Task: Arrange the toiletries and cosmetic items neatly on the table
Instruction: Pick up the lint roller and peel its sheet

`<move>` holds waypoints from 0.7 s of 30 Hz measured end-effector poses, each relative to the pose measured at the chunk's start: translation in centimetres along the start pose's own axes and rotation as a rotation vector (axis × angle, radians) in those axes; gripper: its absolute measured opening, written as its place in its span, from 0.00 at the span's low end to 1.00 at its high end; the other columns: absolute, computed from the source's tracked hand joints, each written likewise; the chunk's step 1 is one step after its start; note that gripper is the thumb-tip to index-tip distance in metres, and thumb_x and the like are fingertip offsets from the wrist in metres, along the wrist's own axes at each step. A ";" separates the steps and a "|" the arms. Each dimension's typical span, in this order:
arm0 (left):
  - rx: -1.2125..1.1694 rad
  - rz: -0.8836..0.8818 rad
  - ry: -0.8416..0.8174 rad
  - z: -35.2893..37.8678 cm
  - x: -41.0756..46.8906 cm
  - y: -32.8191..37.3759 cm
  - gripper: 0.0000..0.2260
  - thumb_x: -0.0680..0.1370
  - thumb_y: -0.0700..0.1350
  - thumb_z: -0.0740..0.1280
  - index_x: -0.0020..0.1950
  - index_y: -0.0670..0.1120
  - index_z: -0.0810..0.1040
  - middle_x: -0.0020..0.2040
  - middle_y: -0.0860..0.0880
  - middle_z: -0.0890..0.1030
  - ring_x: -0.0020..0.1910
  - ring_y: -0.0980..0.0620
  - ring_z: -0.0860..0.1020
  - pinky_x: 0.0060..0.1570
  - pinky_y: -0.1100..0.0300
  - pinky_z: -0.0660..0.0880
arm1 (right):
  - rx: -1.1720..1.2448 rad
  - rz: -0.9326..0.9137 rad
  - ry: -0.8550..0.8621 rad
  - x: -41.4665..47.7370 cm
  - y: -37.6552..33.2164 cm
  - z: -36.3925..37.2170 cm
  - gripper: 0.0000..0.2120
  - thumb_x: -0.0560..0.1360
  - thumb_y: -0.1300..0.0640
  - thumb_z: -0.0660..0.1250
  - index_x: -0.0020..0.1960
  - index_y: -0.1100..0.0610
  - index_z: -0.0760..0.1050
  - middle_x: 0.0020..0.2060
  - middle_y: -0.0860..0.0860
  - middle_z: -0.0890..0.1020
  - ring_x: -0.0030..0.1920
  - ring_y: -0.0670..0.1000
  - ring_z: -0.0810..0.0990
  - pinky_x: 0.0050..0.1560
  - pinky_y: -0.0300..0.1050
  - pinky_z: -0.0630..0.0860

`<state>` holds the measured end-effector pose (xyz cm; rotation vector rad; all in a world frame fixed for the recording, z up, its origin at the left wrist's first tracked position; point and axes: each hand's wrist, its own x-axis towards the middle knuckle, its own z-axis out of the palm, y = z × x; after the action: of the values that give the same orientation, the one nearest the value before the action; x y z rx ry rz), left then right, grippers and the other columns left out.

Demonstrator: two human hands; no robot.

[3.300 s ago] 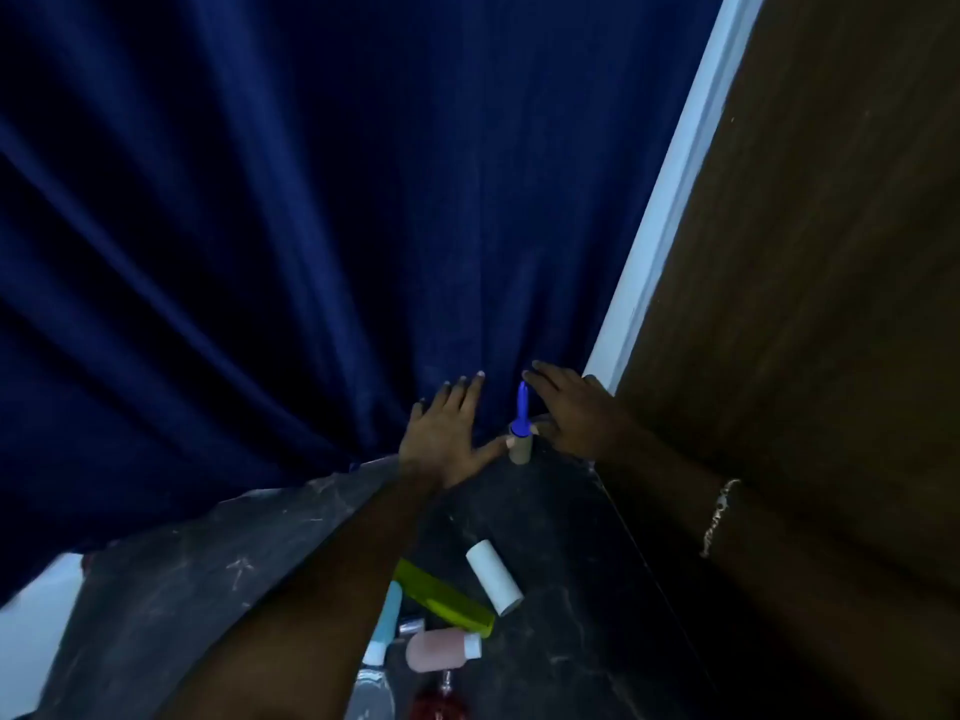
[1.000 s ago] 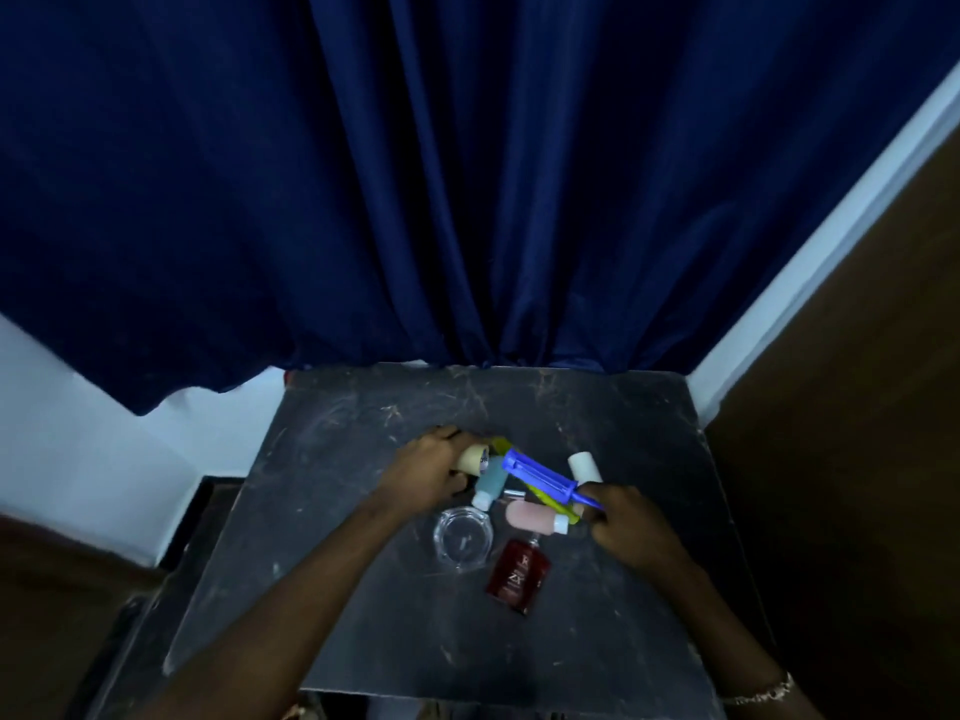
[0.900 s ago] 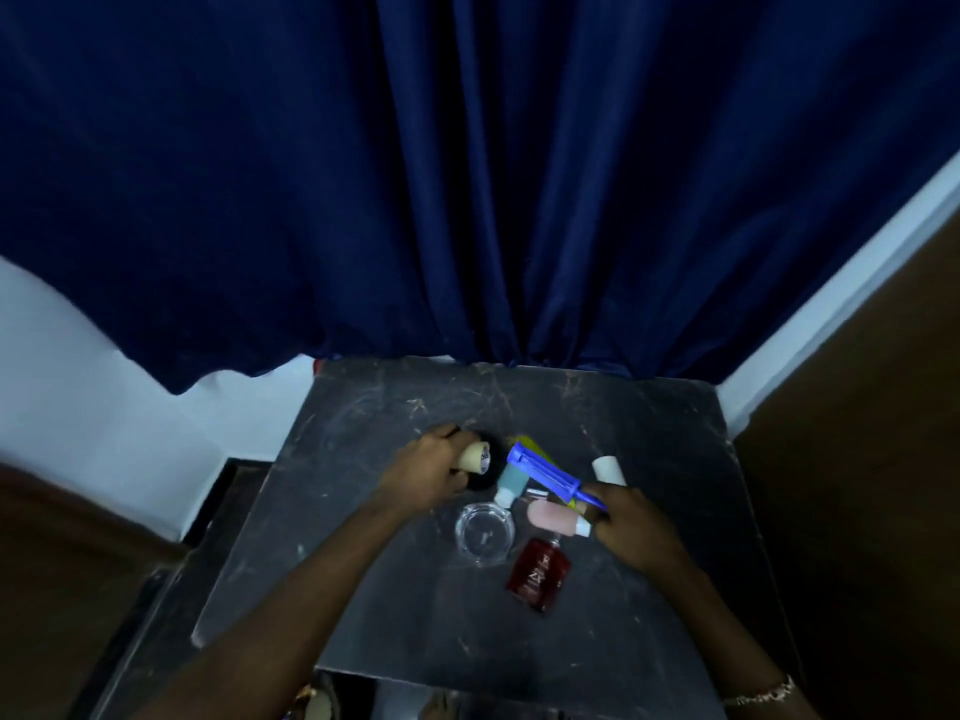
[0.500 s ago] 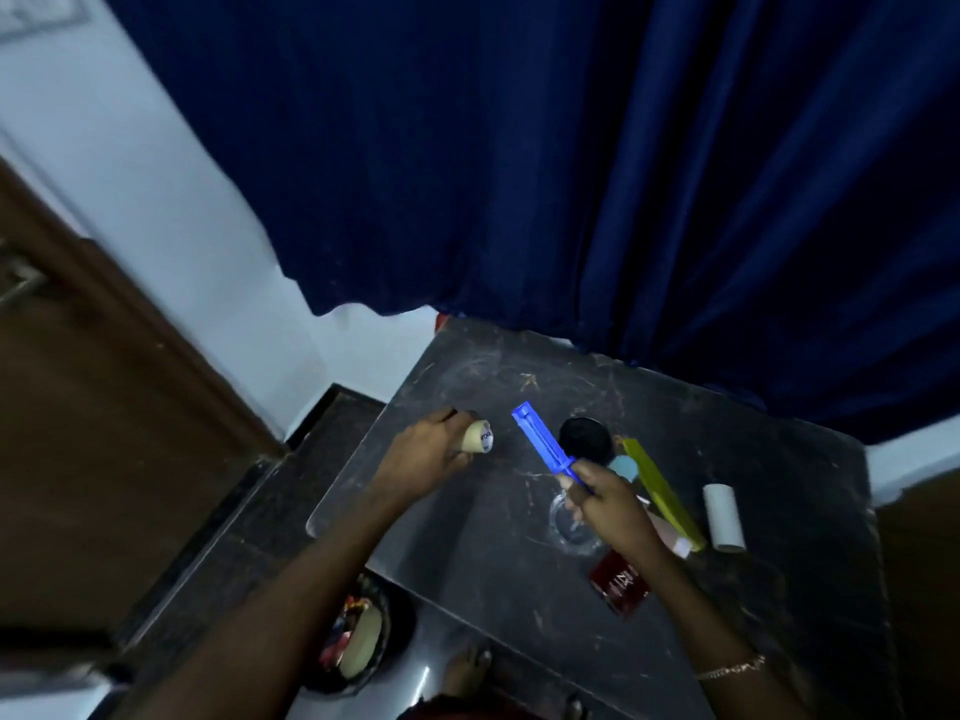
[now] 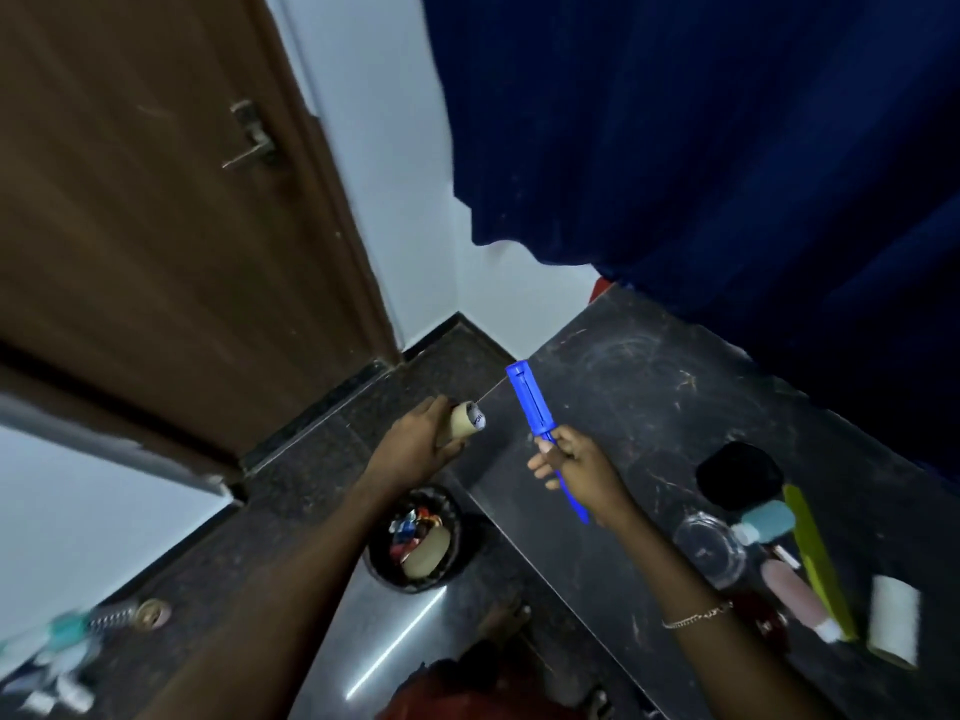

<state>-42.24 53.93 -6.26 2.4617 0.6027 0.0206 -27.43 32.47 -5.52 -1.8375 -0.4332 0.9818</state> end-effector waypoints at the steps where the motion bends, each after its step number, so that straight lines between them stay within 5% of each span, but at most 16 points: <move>1: -0.025 -0.042 0.016 0.0 -0.6 -1.2 0.22 0.73 0.56 0.71 0.63 0.50 0.72 0.57 0.48 0.78 0.54 0.44 0.80 0.49 0.49 0.76 | 0.008 0.009 -0.017 0.6 -0.3 1.2 0.08 0.80 0.57 0.62 0.53 0.62 0.75 0.41 0.55 0.84 0.38 0.49 0.80 0.38 0.44 0.77; 8: -0.211 -0.319 0.136 1.4 -3.9 -7.7 0.18 0.74 0.47 0.76 0.60 0.43 0.77 0.50 0.48 0.76 0.49 0.48 0.76 0.46 0.57 0.66 | 0.209 0.158 -0.136 4.2 -0.5 9.4 0.06 0.80 0.61 0.63 0.54 0.61 0.75 0.42 0.57 0.83 0.42 0.54 0.82 0.41 0.45 0.76; 15: -0.367 -0.548 0.153 5.3 -7.2 -15.1 0.27 0.70 0.59 0.74 0.62 0.44 0.78 0.53 0.45 0.84 0.49 0.46 0.81 0.49 0.51 0.78 | 0.162 0.246 -0.246 6.6 1.8 17.1 0.06 0.80 0.62 0.61 0.55 0.58 0.74 0.42 0.56 0.84 0.43 0.53 0.83 0.40 0.44 0.74; 21: -0.421 -0.672 0.139 9.6 -9.0 -20.5 0.24 0.74 0.52 0.77 0.67 0.45 0.77 0.55 0.44 0.84 0.52 0.44 0.82 0.52 0.47 0.80 | 0.053 0.336 -0.251 8.4 6.7 22.6 0.05 0.80 0.59 0.60 0.54 0.57 0.74 0.39 0.56 0.82 0.36 0.51 0.81 0.40 0.46 0.74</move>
<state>-57.37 59.58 -24.49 1.7711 1.3103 0.0457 -40.83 48.22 -19.68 -1.7786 -0.2472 1.4488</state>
